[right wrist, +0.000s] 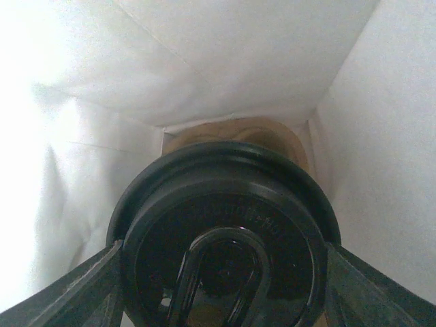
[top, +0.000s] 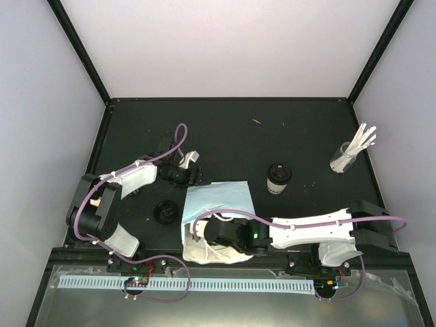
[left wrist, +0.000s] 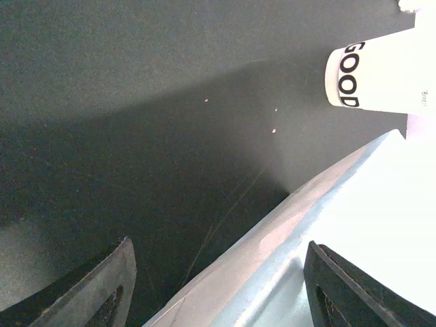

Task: Pack the takeout coffee

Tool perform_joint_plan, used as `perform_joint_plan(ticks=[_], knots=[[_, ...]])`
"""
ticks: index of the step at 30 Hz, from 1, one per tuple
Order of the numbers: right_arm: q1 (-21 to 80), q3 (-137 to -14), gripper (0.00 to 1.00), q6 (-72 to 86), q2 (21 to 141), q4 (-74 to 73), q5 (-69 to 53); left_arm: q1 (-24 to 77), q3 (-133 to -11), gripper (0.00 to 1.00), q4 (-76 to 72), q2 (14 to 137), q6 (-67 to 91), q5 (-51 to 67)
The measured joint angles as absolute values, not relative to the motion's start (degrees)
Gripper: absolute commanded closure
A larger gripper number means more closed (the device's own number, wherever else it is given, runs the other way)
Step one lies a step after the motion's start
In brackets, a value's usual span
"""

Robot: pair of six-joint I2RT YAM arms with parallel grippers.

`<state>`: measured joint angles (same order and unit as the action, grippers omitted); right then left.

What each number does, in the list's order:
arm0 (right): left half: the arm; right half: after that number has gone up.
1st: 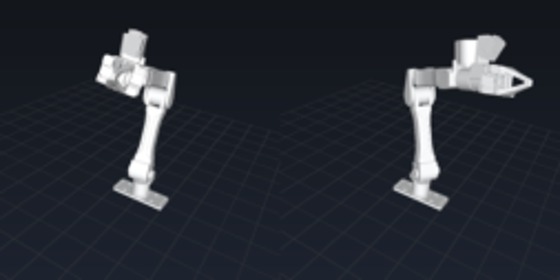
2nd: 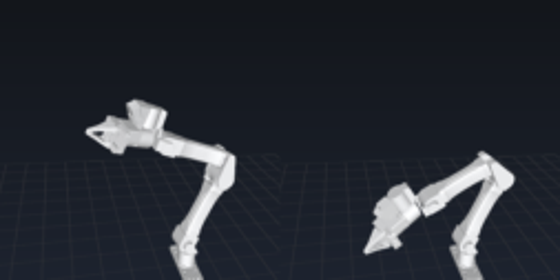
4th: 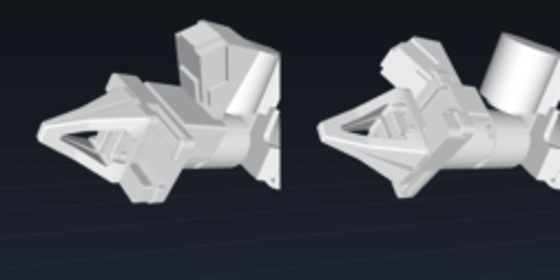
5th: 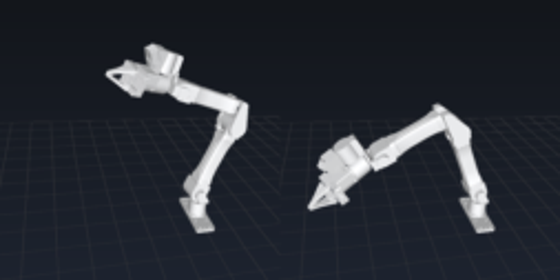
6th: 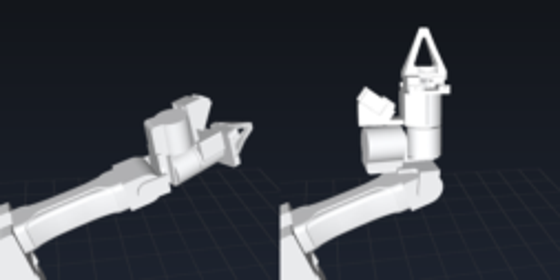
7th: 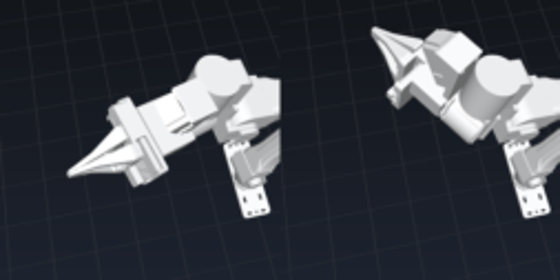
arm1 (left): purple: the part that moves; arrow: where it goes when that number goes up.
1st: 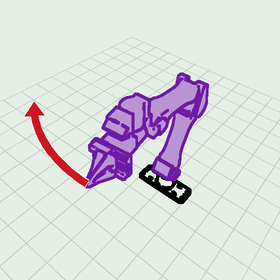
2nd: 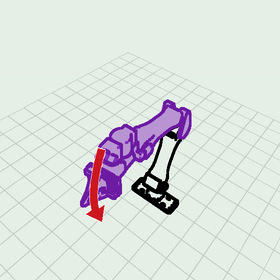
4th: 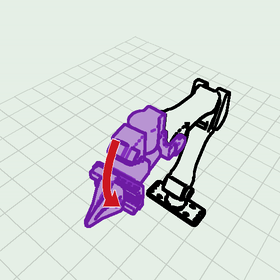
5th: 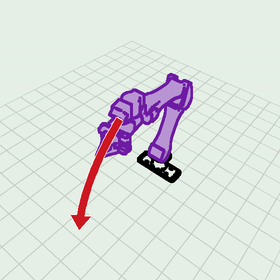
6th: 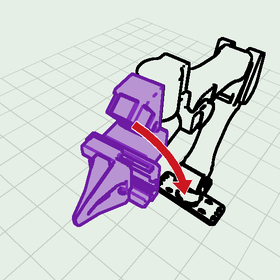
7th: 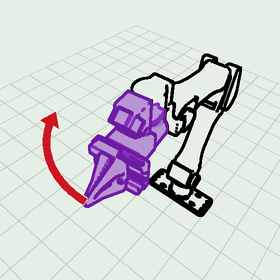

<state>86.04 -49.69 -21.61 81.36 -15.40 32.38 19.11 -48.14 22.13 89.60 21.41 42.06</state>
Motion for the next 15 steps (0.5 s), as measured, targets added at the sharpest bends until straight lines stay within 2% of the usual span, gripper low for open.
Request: perform_joint_plan(ticks=[15], knots=[[85.7,-52.3,0.45,-24.1,87.3,-13.4,35.5,19.1,-46.2,0.35,21.7,87.4,21.9,42.2]])
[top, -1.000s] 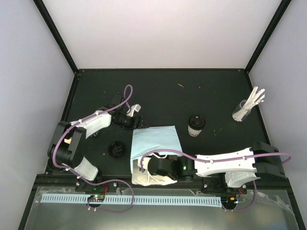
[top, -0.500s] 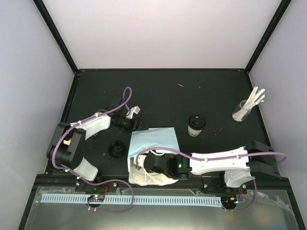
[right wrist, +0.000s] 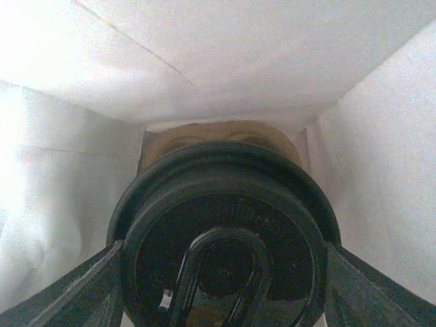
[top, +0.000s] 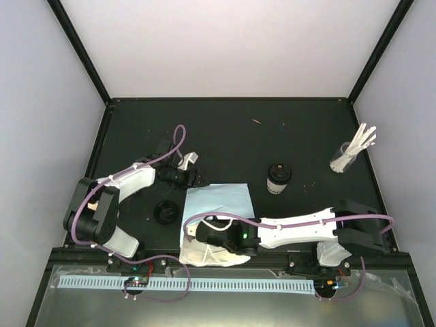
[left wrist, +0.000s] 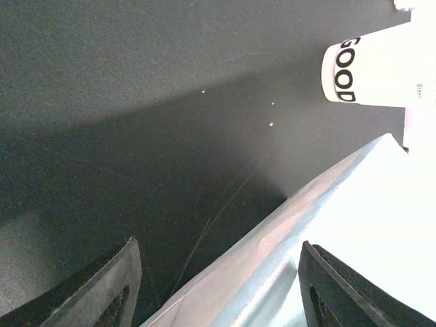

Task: Pack the takeout coffee

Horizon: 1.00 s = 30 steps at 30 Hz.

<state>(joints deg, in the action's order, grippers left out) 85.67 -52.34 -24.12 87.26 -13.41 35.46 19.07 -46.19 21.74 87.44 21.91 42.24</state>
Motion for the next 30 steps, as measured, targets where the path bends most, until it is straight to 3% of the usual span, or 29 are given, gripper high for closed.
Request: perform_joint_plan(ticks=[30], knots=[[85.7,-56.9,0.47,-25.9,93.6,-16.9,38.9,18.8,-42.8,0.46,17.5,85.9,24.6,42.6]])
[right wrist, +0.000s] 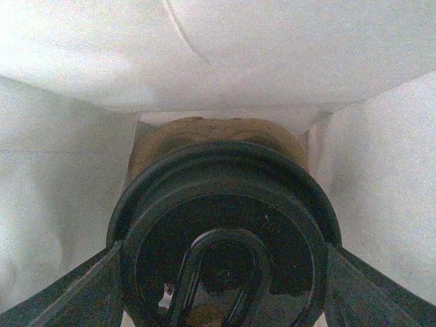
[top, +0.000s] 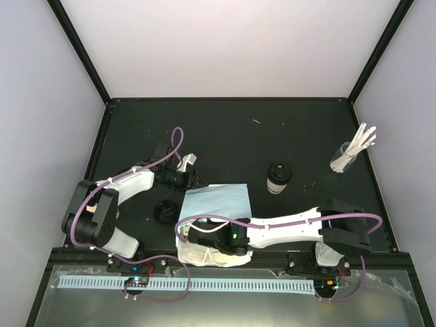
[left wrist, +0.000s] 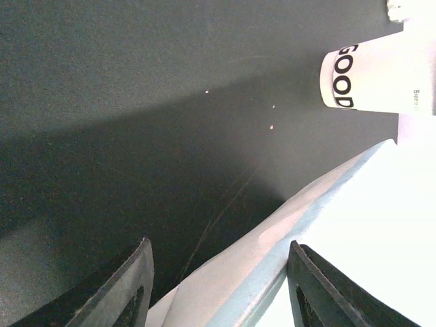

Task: Pack the takeout coffee

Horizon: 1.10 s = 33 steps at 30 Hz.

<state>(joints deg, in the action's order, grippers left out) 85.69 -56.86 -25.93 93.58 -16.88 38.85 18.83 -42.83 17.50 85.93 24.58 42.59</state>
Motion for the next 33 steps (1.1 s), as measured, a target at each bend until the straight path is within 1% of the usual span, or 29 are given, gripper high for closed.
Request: perform_joint_plan(ticks=[7,15,23,33], knots=[[85.4,-58.3,0.46,-27.1,94.6,-18.7,38.8,18.8,-41.6,0.49,15.8,85.2,26.6,42.8],[85.3,-60.7,0.48,-28.1,97.4,-20.1,39.8,18.8,-40.6,0.50,14.0,85.1,28.3,42.7],[85.4,-61.4,0.48,-28.1,98.5,-20.3,40.7,18.6,-40.2,0.51,12.6,85.0,29.3,42.7],[83.0,-62.8,0.49,-27.2,97.5,-22.9,36.0,18.6,-39.3,0.51,11.2,84.3,29.9,41.9]])
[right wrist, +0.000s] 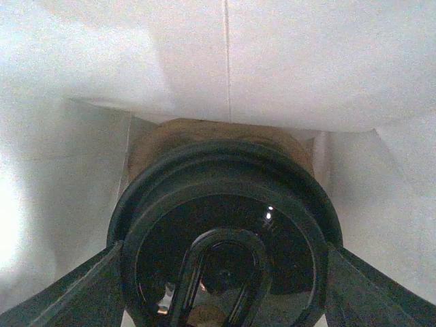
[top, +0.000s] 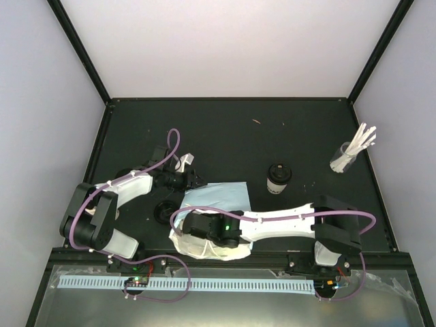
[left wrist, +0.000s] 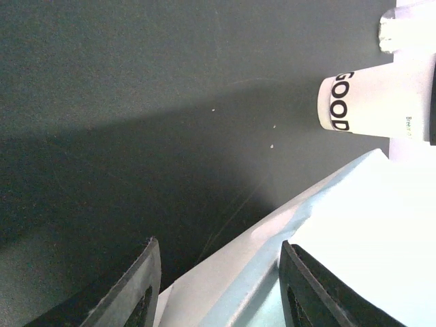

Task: Pack the takeout coffee

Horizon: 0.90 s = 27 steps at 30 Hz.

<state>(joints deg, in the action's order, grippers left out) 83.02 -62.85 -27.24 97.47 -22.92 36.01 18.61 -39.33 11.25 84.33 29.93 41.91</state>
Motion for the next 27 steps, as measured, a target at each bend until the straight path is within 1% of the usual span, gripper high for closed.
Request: perform_joint_plan(ticks=[9,16,27], knots=[[81.0,-64.2,0.49,-25.9,96.6,-25.6,31.7,18.7,-38.9,0.52,10.6,84.3,30.7,41.6],[81.0,-66.8,0.50,-24.7,98.4,-28.2,32.5,18.7,-38.6,0.52,10.3,84.3,30.8,41.3],[82.4,-64.8,0.50,-24.1,98.5,-25.5,35.6,18.7,-38.4,0.52,9.8,84.3,31.0,41.4]])
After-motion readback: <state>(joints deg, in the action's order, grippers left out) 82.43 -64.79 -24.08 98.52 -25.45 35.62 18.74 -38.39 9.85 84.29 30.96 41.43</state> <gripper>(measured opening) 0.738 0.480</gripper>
